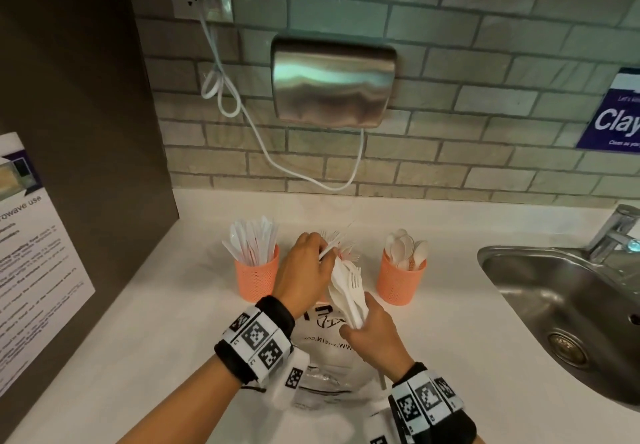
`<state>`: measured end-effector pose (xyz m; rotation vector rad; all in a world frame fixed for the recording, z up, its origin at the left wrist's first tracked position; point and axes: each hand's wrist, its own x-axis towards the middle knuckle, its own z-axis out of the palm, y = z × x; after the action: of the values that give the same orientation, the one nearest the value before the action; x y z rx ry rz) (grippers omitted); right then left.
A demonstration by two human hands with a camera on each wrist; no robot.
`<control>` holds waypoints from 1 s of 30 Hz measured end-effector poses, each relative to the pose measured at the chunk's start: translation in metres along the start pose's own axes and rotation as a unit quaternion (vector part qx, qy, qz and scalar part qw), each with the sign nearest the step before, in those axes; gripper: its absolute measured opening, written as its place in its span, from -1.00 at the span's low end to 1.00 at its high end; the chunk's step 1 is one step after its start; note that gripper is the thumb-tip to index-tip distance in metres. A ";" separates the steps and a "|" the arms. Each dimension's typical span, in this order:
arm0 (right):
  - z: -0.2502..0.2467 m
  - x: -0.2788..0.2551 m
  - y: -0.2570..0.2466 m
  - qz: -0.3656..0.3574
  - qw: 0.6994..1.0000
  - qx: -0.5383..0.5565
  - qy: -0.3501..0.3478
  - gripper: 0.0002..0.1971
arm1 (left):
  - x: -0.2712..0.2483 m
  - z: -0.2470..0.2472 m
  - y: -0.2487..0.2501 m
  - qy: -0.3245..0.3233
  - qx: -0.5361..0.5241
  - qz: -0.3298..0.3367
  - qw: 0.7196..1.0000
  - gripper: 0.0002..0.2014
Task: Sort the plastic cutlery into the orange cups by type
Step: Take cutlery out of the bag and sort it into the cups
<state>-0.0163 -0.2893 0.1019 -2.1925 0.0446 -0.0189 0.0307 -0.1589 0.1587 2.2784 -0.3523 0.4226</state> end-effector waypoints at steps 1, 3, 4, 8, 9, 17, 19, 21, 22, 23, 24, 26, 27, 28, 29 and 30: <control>-0.001 0.001 0.000 0.007 1.000 0.024 -0.012 -0.59 | 0.004 -0.003 0.000 -0.014 -0.008 0.011 1.000 -0.85; -0.003 0.004 0.000 0.014 0.998 0.062 -0.028 -0.62 | 0.011 -0.007 0.004 -0.023 -0.010 0.035 0.999 -0.86; -0.004 0.004 -0.001 0.016 0.996 0.075 -0.034 -0.62 | 0.014 -0.009 0.006 -0.020 -0.009 0.045 0.999 -0.86; -0.008 0.005 -0.003 0.025 0.991 0.114 -0.067 -0.57 | 0.024 -0.009 0.012 0.006 -0.050 0.035 0.998 -0.87; -0.010 0.005 -0.003 0.029 0.989 0.125 -0.076 -0.57 | 0.025 -0.009 0.012 0.007 -0.071 0.023 0.997 -0.87; -0.020 0.002 -0.004 0.052 0.969 0.177 -0.163 -0.60 | 0.027 -0.007 0.011 0.019 -0.123 0.015 0.992 -0.86; -0.020 0.001 -0.005 0.052 0.964 0.185 -0.181 -0.58 | 0.029 -0.009 0.011 0.030 -0.110 0.008 0.993 -0.90; -0.021 0.000 -0.005 0.050 0.958 0.202 -0.198 -0.70 | 0.031 -0.009 0.013 0.036 -0.094 -0.005 0.995 -0.87; -0.022 0.000 -0.005 0.050 0.954 0.213 -0.203 -0.78 | 0.032 -0.010 0.015 0.037 -0.084 -0.010 0.996 -0.85; -0.021 0.000 -0.005 0.049 0.952 0.221 -0.206 -0.82 | 0.033 -0.011 0.015 0.037 -0.080 -0.013 0.996 -0.85; -0.021 0.000 -0.004 0.049 0.951 0.225 -0.206 -0.83 | 0.033 -0.012 0.016 0.036 -0.084 -0.017 0.996 -0.84; -0.019 0.001 -0.004 0.054 0.952 0.226 -0.200 -0.81 | 0.032 -0.011 0.016 0.025 -0.110 -0.029 0.993 -0.74; -0.018 0.001 -0.005 0.054 0.954 0.221 -0.194 -0.81 | 0.031 -0.009 0.016 0.009 -0.129 -0.036 0.991 -0.70; -0.018 0.001 -0.006 0.052 0.957 0.215 -0.189 -0.81 | 0.029 -0.007 0.016 -0.010 -0.146 -0.045 0.988 -0.69; -0.018 0.002 -0.008 0.049 0.959 0.208 -0.185 -0.81 | 0.026 -0.006 0.017 -0.029 -0.153 -0.050 0.986 -0.69; -0.017 0.002 -0.009 0.047 0.960 0.204 -0.184 -0.81 | 0.023 -0.005 0.019 -0.046 -0.149 -0.051 0.986 -0.69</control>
<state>-0.0149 -0.2983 0.1191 -1.7479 -0.0610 0.3991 0.0438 -0.1706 0.1832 2.0160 -0.3208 0.1985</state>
